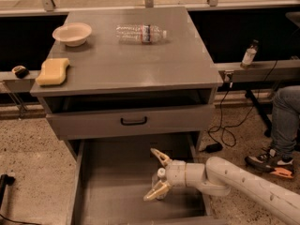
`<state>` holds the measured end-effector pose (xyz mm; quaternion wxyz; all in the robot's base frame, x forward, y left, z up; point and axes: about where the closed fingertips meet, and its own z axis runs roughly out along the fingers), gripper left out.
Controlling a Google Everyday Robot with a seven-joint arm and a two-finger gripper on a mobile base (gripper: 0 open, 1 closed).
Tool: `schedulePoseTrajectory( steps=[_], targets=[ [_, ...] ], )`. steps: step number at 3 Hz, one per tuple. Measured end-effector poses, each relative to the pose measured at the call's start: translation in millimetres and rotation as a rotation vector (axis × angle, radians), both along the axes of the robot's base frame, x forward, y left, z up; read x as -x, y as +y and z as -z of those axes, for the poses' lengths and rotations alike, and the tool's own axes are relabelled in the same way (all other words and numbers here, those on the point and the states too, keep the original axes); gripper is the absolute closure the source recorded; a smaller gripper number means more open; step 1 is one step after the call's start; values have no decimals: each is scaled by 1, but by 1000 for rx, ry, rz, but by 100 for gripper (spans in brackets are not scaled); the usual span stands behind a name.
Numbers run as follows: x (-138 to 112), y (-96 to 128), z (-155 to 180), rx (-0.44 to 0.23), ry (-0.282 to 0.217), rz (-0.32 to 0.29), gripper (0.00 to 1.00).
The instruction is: Pick blue plastic bottle from middle drawer and place on counter
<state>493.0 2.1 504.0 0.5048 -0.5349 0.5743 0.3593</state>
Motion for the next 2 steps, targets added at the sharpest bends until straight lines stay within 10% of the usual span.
schedulePoseTrajectory(
  steps=[2],
  targets=[
    [1,-3,2,-3,14,8,39]
  ],
)
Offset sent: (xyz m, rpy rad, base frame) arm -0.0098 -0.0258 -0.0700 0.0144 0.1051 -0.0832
